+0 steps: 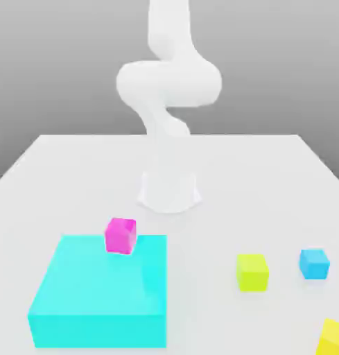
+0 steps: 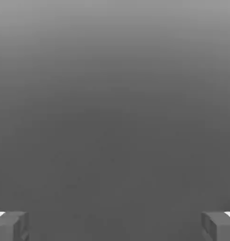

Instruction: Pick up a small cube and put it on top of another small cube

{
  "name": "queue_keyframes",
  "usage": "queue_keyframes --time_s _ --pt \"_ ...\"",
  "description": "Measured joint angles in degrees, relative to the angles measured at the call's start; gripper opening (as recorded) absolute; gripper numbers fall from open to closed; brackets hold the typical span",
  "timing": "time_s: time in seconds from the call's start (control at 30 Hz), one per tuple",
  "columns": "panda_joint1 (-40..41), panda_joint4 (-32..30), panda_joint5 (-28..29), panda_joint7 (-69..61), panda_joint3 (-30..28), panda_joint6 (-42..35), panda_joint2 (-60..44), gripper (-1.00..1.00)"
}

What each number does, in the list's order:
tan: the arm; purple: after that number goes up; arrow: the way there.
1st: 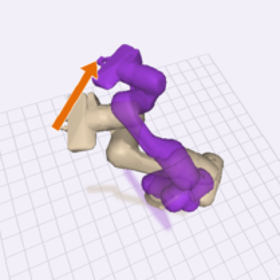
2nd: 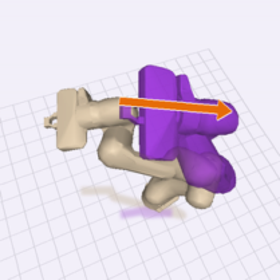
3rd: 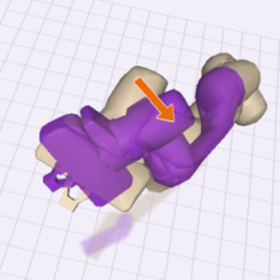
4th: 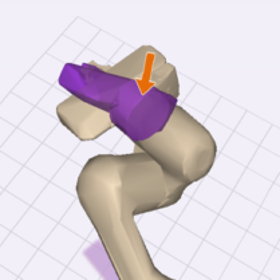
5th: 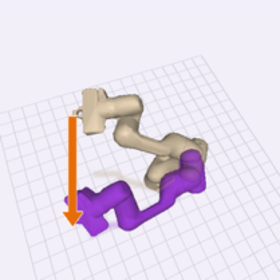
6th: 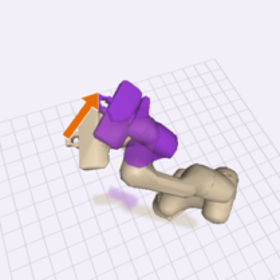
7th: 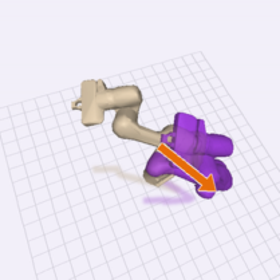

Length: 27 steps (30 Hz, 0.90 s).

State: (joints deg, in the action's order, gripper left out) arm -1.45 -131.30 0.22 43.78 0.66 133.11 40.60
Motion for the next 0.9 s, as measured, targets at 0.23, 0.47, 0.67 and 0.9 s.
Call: queue_keyframes --time_s 0.23,0.47,0.67,0.9 --pt "-3.95 1.38 0.64 -5.83 2.16 3.74 -14.88 0.00" --pt "-7.42 2.75 1.75 -11.18 4.78 7.34 -29.41 0.00" --pt "-11.28 3.91 3.47 -15.22 7.02 10.45 -41.91 0.00" --pt "-14.37 5.30 6.45 -19.27 9.11 13.99 -56.60 0.00"
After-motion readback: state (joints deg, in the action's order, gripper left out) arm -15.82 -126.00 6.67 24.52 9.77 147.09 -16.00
